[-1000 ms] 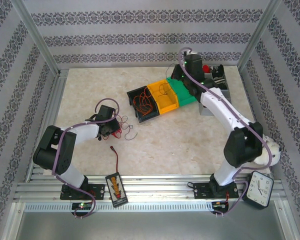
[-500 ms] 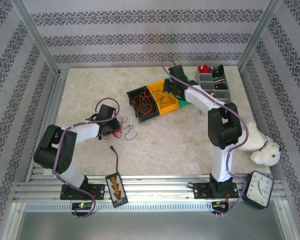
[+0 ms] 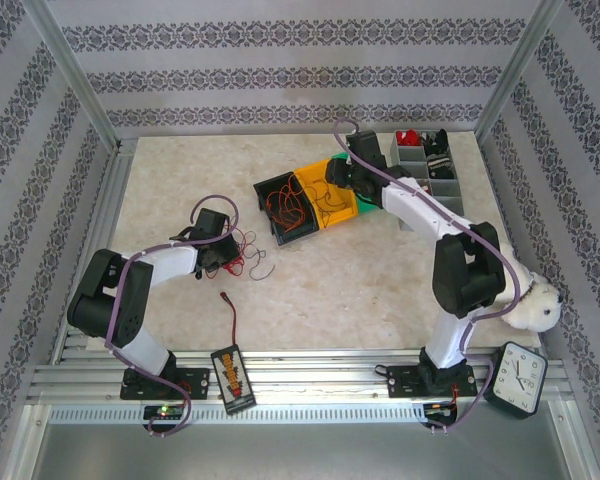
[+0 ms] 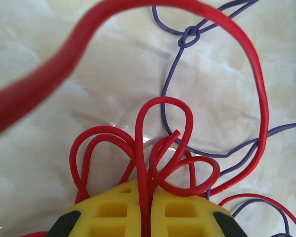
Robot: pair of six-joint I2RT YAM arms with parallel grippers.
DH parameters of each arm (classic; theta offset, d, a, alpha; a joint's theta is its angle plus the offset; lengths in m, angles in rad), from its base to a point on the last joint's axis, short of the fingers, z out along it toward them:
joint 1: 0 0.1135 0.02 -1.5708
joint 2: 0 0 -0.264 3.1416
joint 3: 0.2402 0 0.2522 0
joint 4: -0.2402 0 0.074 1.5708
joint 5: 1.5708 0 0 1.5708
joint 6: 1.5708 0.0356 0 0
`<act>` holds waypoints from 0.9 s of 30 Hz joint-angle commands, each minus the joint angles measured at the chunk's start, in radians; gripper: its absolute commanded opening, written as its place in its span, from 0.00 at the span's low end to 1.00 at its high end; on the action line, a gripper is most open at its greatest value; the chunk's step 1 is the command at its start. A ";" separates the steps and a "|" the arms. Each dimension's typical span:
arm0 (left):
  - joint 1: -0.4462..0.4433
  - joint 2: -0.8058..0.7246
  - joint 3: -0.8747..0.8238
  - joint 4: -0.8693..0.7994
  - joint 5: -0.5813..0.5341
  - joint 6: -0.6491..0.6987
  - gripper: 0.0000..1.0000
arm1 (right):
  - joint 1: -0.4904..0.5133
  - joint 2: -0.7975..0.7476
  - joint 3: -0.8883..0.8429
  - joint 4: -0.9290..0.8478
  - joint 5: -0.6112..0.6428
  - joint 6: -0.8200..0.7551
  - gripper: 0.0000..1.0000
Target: Untangle the cables
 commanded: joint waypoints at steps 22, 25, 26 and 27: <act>0.003 0.080 -0.050 -0.105 0.021 0.022 0.00 | 0.106 -0.025 -0.213 0.015 -0.120 -0.067 0.33; 0.002 0.085 -0.050 -0.102 0.021 0.021 0.00 | 0.103 -0.012 -0.211 0.019 -0.129 -0.055 0.30; 0.003 0.087 -0.050 -0.103 0.022 0.020 0.00 | 0.103 -0.008 -0.209 0.020 -0.132 -0.049 0.28; 0.002 0.087 -0.050 -0.102 0.023 0.021 0.00 | 0.103 -0.004 -0.211 0.024 -0.136 -0.043 0.24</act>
